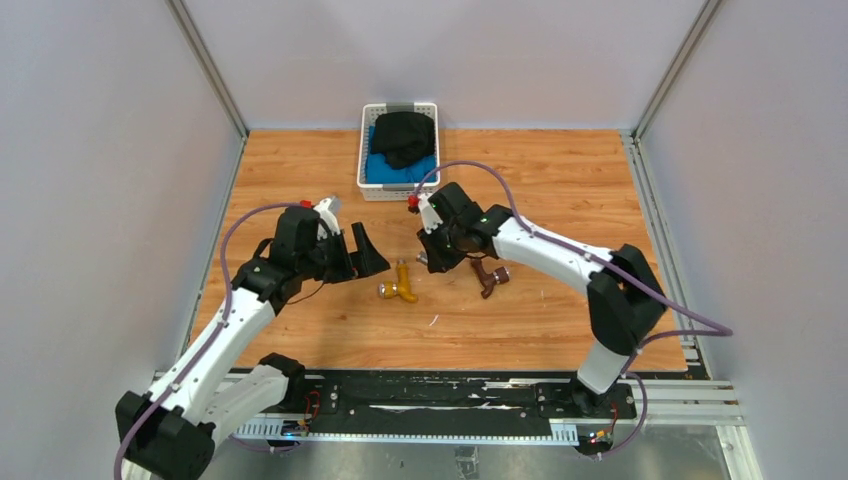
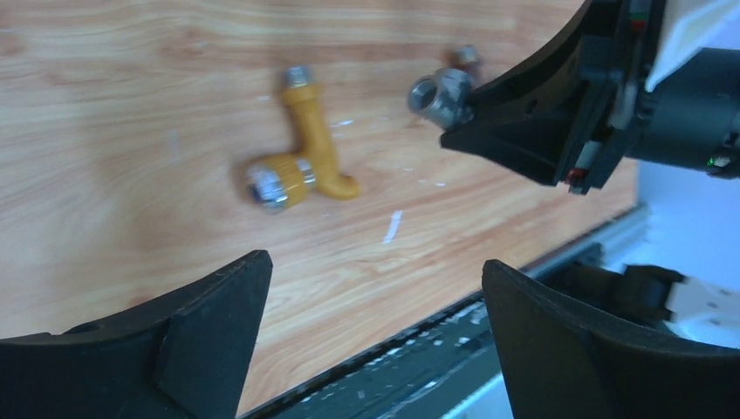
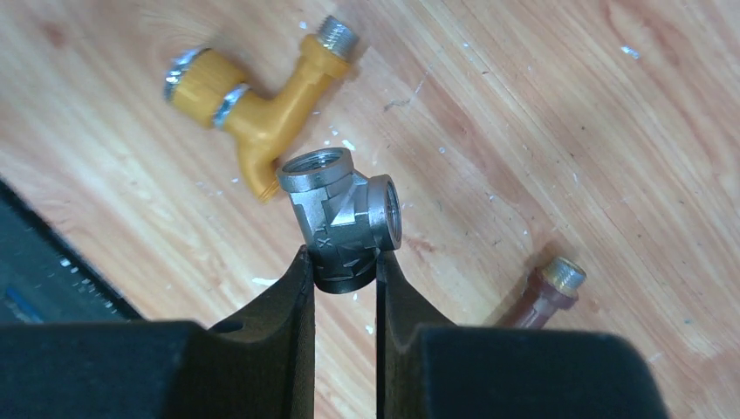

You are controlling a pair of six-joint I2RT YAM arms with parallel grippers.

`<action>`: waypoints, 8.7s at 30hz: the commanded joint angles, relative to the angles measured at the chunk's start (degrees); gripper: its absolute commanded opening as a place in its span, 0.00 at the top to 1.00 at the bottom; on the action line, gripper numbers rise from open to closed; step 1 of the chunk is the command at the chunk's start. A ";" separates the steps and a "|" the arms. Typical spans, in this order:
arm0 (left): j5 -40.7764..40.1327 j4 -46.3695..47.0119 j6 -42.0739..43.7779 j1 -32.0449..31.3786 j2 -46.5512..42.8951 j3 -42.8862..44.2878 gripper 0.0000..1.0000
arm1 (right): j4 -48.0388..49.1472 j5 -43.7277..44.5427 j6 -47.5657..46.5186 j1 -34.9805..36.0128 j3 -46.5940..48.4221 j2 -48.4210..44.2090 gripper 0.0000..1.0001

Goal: Install the water faucets
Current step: Pick up the adaptor at the center of the board.

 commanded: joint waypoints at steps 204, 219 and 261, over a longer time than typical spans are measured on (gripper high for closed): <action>34.74 45.20 -20.02 -3.23 4.37 -4.10 0.34 | 78.51 -55.33 56.83 -13.29 -28.27 -19.56 1.00; 32.70 47.92 -21.73 -5.68 6.29 -4.50 0.62 | 78.30 -56.07 56.39 -12.52 -27.82 -18.55 1.00; 35.63 50.46 -22.80 -5.59 4.00 -6.13 0.56 | 79.42 -55.75 57.87 -12.45 -27.83 -17.13 1.00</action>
